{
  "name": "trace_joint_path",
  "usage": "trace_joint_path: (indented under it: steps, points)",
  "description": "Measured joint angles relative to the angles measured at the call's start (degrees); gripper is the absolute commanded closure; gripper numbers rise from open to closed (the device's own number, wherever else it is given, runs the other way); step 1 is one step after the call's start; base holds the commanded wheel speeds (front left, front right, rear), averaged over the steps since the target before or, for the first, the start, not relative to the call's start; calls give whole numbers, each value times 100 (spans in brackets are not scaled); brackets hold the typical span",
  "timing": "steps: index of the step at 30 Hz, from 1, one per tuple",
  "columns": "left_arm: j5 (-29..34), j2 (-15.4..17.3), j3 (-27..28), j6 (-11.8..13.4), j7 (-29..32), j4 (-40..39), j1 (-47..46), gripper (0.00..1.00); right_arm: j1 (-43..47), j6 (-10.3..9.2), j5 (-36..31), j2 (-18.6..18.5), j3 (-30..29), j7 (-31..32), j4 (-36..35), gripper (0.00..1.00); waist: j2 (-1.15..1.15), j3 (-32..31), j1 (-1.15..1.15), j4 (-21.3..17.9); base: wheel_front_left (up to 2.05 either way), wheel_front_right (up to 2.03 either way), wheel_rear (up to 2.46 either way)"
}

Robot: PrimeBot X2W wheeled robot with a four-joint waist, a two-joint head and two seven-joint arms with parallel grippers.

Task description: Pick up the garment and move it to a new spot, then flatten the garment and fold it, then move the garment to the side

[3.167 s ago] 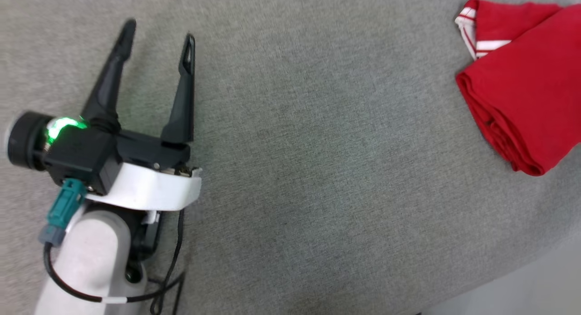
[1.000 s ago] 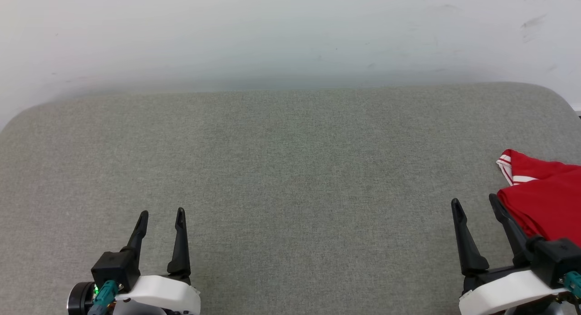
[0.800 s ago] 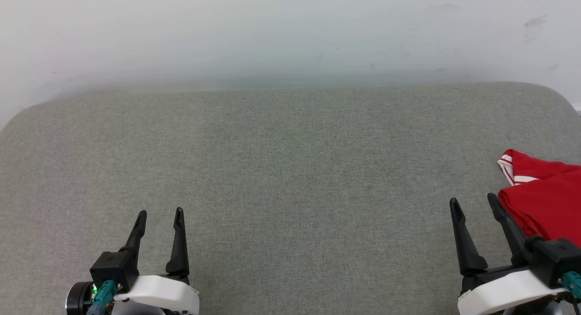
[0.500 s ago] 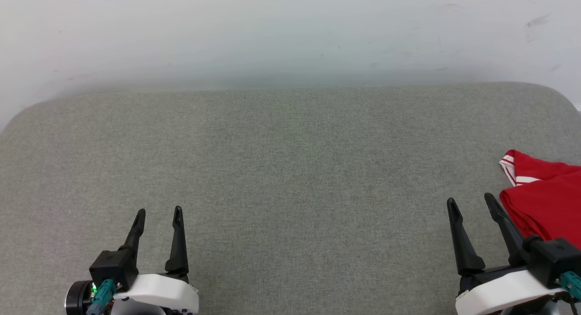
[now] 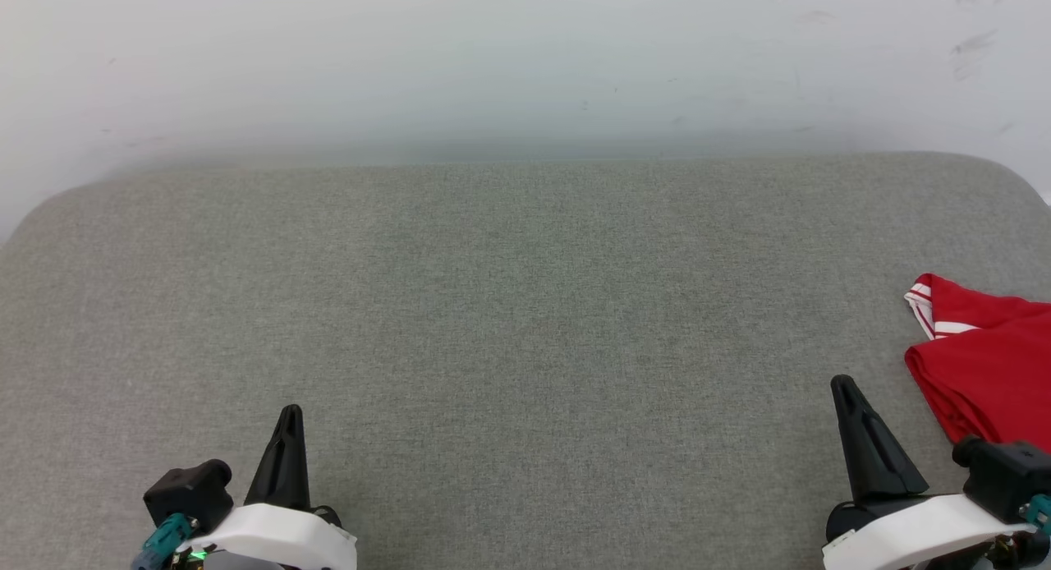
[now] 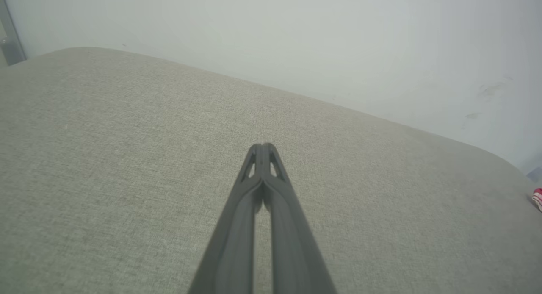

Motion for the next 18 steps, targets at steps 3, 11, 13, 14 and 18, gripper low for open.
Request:
trace_joint_path:
  steps: [3, 11, 13, 14, 18]
  points:
    - [-298, -10, 47, -14, 82, 13, -9, 100, -41, 0, 346, -16, 4, 14, 96, 100, 0, -6, 0, 2, 0, 0, 0]
    - [-1046, -58, 135, -104, 277, 42, -59, 100, -154, 0, 1199, -57, 8, 29, 294, 100, 0, -22, 0, 7, 0, 0, 0]
    - [-1225, -76, 151, -113, 322, 53, -66, 100, -176, 0, 1394, -67, 7, 51, 333, 100, 0, -26, 0, 9, 0, 0, 0]
    - [-1304, -82, 159, -133, 336, 57, -71, 100, -177, 0, 1496, -70, 9, 67, 355, 100, 0, -28, 0, 9, 0, 0, 0]
    - [-1646, -104, 209, -166, 434, 74, -96, 100, -226, 0, 1878, -87, 4, 76, 461, 100, 0, -36, 0, 12, 0, 0, 0]
